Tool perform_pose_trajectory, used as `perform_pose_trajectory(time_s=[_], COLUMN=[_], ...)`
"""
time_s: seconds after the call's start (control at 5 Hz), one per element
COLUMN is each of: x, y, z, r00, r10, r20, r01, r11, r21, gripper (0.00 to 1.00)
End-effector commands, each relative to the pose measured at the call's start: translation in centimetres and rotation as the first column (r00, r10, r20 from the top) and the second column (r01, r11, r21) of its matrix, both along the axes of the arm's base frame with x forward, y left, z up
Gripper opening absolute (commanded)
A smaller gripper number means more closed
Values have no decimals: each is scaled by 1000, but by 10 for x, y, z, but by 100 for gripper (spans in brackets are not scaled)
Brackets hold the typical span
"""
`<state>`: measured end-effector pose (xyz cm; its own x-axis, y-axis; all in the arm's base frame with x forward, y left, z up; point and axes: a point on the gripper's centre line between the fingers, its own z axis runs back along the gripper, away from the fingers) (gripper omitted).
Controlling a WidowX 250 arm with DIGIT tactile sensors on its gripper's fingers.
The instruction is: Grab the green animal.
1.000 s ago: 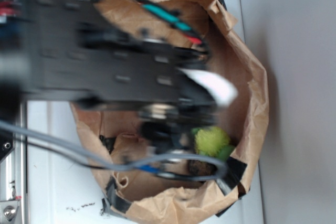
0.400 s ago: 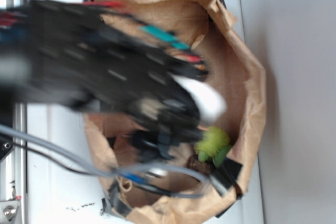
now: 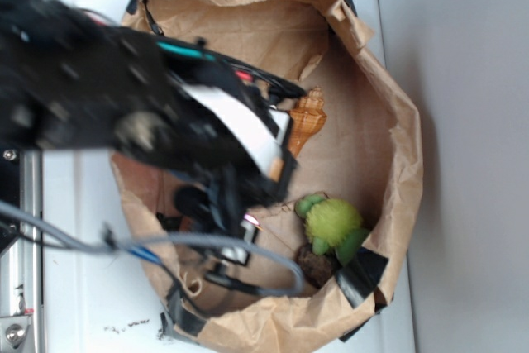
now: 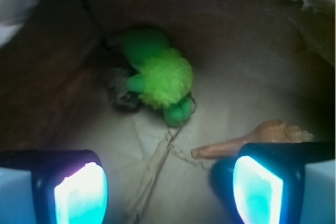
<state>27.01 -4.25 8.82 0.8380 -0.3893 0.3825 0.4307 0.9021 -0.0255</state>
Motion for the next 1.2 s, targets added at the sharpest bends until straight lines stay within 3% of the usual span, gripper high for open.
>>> perform_pose_trajectory(time_s=[0.0, 0.4, 0.6, 1.0], x=[71, 77, 60, 45], y=[-16, -31, -36, -37], z=[-1, -36, -47, -54], r00=[997, 996, 996, 990], r10=[80, 89, 73, 138], r20=[-12, -23, -40, 2], r01=[-79, -86, -68, -137], r11=[996, 989, 990, 981], r21=[37, 117, 121, 139], gripper=[100, 100, 0, 0])
